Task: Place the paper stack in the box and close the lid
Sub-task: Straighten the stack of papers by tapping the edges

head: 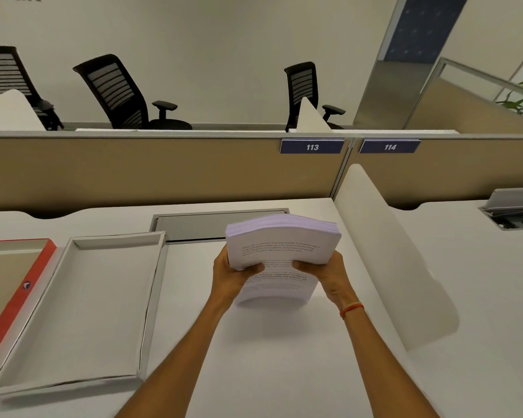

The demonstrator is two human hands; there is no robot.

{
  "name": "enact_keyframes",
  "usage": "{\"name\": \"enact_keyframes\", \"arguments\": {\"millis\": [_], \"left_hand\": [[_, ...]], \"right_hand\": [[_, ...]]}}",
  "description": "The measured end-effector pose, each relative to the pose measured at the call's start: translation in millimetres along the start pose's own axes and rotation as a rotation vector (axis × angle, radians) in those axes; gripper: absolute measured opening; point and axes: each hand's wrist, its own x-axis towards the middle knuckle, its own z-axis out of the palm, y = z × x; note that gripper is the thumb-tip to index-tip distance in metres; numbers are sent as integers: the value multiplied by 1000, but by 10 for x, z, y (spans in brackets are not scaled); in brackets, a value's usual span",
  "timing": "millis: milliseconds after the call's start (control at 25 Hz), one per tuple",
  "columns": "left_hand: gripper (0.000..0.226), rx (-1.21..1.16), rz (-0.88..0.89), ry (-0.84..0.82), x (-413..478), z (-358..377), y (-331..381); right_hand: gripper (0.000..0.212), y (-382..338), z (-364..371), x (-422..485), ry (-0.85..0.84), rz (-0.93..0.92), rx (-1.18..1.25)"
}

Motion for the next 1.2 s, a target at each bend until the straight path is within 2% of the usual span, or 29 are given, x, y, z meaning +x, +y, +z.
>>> {"name": "enact_keyframes", "arguments": {"millis": [280,440,720,960,1200], "left_hand": [[66,42,-23,-62,28,5,-55],[79,79,-72,-70,14,-65,-140],[73,26,-103,-50,10,-36,-150],[51,-20,-105,-57,66,26,-93],[46,-55,-94,-112,7,19,-71]], "right_hand": [[63,104,-34,10,-69,40,12],[66,161,-116,-24,-148,67,-21],[58,178,-13,-54,-48,52,10],[43,130,139,-39,51,27,60],[52,191,193,-68,81,30,98]]}}
